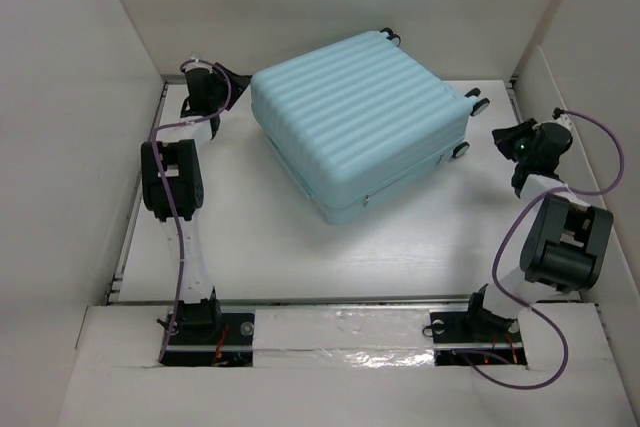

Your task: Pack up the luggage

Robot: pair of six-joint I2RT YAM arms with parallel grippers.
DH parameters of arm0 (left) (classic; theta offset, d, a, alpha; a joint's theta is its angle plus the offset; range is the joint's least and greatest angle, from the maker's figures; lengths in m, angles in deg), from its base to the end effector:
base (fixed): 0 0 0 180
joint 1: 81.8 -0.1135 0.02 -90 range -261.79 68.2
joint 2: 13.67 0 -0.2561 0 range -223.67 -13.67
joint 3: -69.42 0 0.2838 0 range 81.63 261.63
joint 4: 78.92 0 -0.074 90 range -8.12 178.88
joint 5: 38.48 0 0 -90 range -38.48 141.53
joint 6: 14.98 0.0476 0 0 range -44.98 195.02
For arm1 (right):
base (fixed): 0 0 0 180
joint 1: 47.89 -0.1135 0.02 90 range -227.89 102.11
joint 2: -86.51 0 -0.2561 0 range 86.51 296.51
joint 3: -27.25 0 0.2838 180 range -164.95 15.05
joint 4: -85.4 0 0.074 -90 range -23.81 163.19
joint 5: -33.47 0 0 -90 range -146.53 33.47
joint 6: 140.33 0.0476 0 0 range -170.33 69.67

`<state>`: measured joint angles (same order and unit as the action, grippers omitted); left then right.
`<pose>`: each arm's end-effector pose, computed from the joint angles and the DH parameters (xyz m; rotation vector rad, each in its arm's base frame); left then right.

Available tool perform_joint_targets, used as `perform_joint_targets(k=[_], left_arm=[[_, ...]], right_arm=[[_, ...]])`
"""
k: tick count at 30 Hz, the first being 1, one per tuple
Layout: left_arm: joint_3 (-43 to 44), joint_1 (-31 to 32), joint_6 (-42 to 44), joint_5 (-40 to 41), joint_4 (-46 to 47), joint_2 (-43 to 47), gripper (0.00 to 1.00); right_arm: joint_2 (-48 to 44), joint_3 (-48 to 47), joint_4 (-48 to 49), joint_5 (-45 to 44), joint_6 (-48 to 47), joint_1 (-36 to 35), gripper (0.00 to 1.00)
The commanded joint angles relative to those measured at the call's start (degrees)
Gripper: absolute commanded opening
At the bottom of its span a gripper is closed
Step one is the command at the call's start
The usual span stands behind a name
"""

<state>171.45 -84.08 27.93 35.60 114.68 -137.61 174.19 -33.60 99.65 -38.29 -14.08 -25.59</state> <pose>0.5449 0.0086 0.2028 -0.5438 1.6945 -0.8106 0.3565 -0.1301 0.2153 0.6735 1.6718 0.4588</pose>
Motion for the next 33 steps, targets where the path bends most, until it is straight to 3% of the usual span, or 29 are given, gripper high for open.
perform_joint_targets(k=[1,6,11,14,19,23,31,33], left_arm=[[7.37,1.14,3.67,-3.58,-2.15,-1.73,0.48],[12.13,2.37,3.77,-7.01,-2.69,-6.66,0.52],[8.19,2.99,-0.01,-11.23,5.02,-7.11,0.53],[0.64,2.99,-2.82,-12.9,14.66,-4.92,0.53],[-21.24,2.99,-10.28,-10.7,33.84,0.8,0.48],[-32.24,2.46,-15.04,-9.74,47.47,5.88,0.47],[-54.2,3.51,-15.22,-4.22,56.46,20.3,0.46],[-58.59,3.51,-15.22,-3.16,55.42,24.87,0.47]], right_arm=[[2.93,-4.61,-1.22,1.45,-3.2,-2.08,0.0],[8.82,-10.23,-2.37,1.88,-3.47,-5.25,0.0],[14.79,-14.46,-1.32,6.44,-1.8,-8.68,0.0],[17.61,-15.16,1.49,8.38,-0.13,-11.31,0.0],[22.17,-17.88,4.31,11.46,3.65,-15.97,0.0],[27.26,-29.09,0.27,17.07,2.34,-20.8,0.0],[34.57,-46.62,-9.58,23.59,-1.36,-27.84,0.0],[34.93,-47.51,-10.02,23.33,-1.18,-27.84,0.05]])
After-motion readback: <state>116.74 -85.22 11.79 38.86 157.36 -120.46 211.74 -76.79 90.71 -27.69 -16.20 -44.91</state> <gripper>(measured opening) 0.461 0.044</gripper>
